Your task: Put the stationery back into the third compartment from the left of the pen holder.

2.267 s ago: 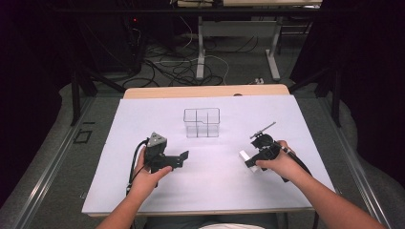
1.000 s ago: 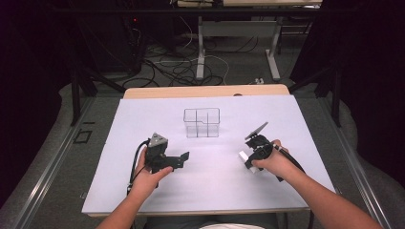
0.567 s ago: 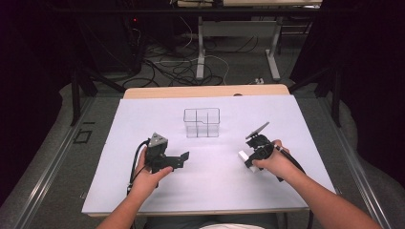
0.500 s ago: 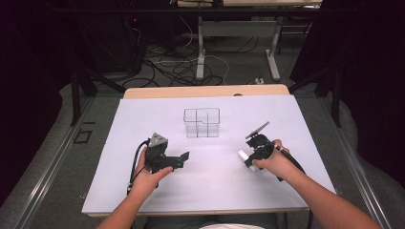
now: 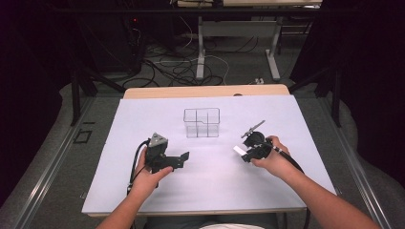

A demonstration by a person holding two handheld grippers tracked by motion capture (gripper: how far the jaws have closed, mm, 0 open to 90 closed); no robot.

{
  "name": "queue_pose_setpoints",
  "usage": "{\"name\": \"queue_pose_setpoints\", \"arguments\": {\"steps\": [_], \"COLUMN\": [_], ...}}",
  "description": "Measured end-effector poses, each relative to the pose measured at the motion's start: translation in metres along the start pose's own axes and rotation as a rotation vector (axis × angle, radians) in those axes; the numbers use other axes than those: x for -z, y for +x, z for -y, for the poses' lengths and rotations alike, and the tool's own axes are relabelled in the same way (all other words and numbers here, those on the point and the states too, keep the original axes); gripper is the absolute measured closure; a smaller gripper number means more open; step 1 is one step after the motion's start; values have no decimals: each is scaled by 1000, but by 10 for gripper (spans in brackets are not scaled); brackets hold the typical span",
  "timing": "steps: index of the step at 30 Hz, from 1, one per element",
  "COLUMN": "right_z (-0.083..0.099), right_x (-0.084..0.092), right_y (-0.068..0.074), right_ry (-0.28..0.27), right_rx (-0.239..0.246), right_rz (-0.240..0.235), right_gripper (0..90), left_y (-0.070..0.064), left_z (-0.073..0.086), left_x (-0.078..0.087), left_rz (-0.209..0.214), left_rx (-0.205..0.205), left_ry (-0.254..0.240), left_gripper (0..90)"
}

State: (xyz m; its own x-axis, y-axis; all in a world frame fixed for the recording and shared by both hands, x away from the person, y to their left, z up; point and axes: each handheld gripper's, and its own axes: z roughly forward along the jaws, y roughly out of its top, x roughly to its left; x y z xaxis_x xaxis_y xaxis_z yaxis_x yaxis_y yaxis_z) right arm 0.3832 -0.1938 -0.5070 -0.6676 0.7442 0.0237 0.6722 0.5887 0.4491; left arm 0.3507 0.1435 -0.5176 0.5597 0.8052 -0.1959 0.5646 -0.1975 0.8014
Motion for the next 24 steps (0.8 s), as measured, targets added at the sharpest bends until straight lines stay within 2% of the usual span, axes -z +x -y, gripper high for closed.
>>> {"name": "queue_pose_setpoints", "arguments": {"steps": [1,3,4,5,8,9,15,24], "right_z": [-2,-3,-3,-5,-7,-8,-13,-15], "right_x": [3,2,3,4,8,8,17,21], "right_y": [1,4,7,6,9,11,15,25], "right_ry": [30,-9,-7,-18,-36,-63,-93,-197], "right_rx": [22,42,16,78,87,91,159,397], "right_rz": [18,19,36,43,50,47,99,184], "right_gripper": [683,683,683,683,683,683,683,683], "left_y": [0,0,0,0,0,0,1,1], "left_z": [0,0,0,0,0,0,0,0], "left_x": [0,0,0,0,0,0,0,0], "left_rz": [-2,-2,-2,-1,-2,-2,-1,-2], "left_rx": [-6,-5,-5,-5,-6,-6,-5,-5], "left_ry": [1,0,0,1,1,1,0,1], "left_gripper": [21,21,21,22,22,22,22,23]}}
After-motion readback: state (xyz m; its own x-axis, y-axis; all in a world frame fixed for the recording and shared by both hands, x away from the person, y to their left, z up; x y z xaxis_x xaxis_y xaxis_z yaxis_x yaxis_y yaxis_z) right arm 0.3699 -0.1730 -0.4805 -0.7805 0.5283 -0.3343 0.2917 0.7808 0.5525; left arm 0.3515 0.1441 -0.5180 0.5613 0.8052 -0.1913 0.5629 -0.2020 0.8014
